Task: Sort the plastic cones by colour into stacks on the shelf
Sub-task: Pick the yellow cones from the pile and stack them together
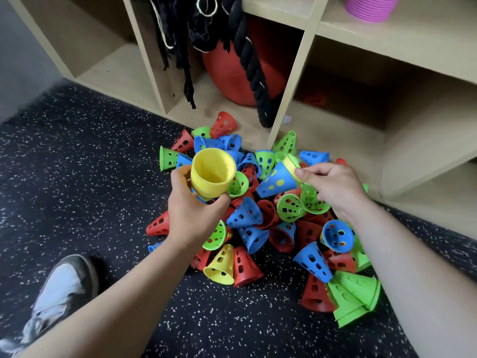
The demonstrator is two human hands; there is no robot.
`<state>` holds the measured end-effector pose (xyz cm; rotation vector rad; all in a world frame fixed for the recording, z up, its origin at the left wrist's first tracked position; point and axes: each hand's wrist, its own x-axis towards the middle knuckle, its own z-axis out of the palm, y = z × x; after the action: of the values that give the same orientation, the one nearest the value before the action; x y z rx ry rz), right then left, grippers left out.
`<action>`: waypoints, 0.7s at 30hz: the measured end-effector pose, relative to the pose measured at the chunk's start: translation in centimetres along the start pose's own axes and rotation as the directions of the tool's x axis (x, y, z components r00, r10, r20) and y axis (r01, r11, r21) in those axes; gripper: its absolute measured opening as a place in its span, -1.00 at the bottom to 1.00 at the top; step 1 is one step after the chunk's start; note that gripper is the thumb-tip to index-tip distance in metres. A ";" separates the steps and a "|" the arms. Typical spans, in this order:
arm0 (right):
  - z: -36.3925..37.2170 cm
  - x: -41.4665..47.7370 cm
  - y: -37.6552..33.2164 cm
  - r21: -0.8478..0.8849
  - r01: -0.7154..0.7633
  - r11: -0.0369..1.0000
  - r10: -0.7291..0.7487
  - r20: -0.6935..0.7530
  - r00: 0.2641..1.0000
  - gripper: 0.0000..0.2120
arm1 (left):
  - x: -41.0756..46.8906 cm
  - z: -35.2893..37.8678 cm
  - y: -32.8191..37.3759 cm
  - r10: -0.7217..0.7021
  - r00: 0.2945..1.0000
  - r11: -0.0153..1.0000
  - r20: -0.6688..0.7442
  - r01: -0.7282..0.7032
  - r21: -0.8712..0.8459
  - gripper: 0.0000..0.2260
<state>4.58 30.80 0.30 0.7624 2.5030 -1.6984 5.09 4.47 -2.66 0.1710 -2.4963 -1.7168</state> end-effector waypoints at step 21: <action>2.6 -5.9 -6.1 -0.123 0.638 0.760 -0.635 0.064 0.770 -0.79 | -3.0 2.2 1.5 -0.071 0.995 0.997 0.073 0.068 0.039 -0.46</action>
<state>6.68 24.47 6.21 -0.1702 3.0399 -1.6069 7.66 7.47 -2.14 0.2032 -2.6050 -1.7353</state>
